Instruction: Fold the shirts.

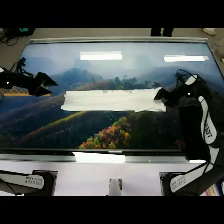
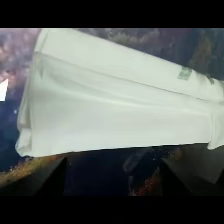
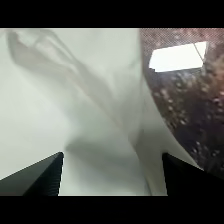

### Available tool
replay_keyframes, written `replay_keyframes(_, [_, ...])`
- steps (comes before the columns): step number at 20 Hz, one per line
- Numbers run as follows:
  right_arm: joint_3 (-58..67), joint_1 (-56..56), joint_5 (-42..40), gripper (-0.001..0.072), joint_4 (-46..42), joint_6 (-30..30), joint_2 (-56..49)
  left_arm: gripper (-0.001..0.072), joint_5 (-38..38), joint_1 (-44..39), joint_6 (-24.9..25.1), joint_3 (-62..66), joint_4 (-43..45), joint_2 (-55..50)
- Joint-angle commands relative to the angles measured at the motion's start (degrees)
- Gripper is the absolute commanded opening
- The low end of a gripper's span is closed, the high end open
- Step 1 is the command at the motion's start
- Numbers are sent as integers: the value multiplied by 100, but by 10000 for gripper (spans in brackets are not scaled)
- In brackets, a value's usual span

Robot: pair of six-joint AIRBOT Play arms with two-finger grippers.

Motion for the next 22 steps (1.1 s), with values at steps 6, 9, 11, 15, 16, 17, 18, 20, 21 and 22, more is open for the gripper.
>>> replay_keyframes(6, [9,367,-61,93,459,592,-232,656,13,-496,17,4,0,1025])
replay_keyframes(9, [20,367,-59,30,774,527,245,311,321,-1021,72,-181,0,984])
replay_keyframes(11, [20,367,-63,30,756,527,802,34,1080,-1703,448,-686,0,968])
replay_keyframes(15, [20,367,588,30,741,605,1873,33,3091,-3432,-70,-1766,-426,562])
replay_keyframes(16, [20,367,881,30,741,632,2111,33,3445,-3816,-70,-1762,-715,317])
replay_keyframes(17, [20,367,1165,30,739,675,2323,33,3775,-4155,-68,-1685,-1084,52])
replay_keyframes(18, [20,367,1460,30,728,754,2531,33,4013,-4481,-63,-1532,-1469,-256])
replay_keyframes(20, [17,367,1967,30,721,800,2909,33,4033,-4988,-46,-1060,-1893,-872])
replay_keyframes(21, [17,367,2168,30,699,852,3082,33,3998,-5191,-48,-846,-2002,-1115])
replay_keyframes(22, [20,367,2310,30,638,927,3265,33,3967,-5381,-50,-664,-2096,-1329])
